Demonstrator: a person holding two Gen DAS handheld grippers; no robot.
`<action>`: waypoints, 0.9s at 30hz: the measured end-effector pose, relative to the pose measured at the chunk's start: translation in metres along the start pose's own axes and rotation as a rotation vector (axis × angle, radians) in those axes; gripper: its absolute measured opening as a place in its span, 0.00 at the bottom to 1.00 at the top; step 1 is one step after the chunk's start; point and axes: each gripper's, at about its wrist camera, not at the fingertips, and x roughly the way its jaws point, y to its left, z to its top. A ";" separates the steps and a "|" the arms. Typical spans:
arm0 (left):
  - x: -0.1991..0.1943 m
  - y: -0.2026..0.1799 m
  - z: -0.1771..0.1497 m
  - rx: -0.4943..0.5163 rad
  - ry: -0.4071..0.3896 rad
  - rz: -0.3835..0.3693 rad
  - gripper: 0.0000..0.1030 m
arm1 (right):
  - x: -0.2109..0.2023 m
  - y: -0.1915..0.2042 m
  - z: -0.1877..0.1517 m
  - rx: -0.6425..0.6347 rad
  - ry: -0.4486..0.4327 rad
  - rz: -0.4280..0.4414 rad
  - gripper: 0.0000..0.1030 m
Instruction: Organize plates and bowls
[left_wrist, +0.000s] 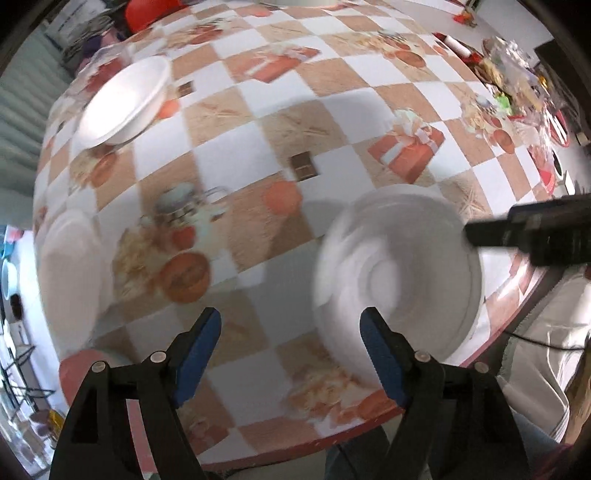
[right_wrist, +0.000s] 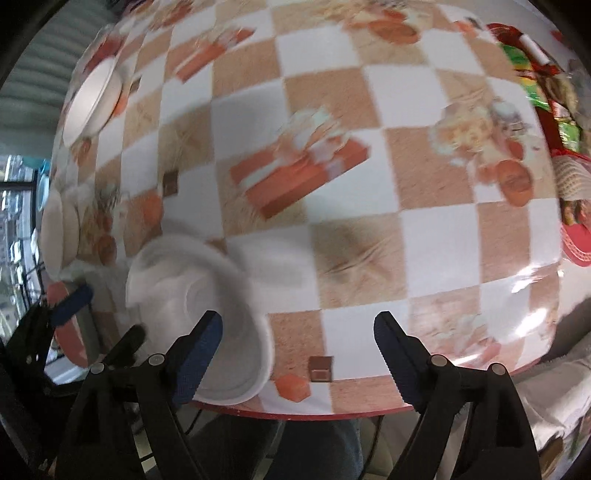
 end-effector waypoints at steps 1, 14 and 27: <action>-0.005 0.004 -0.006 -0.015 -0.007 0.004 0.78 | -0.002 -0.003 0.002 0.008 -0.007 -0.002 0.83; -0.031 0.134 -0.003 -0.277 -0.060 0.090 0.78 | -0.029 0.052 0.006 -0.092 -0.060 0.029 0.83; -0.021 0.248 -0.006 -0.433 -0.057 0.214 0.78 | 0.009 0.194 0.021 -0.171 0.019 0.121 0.83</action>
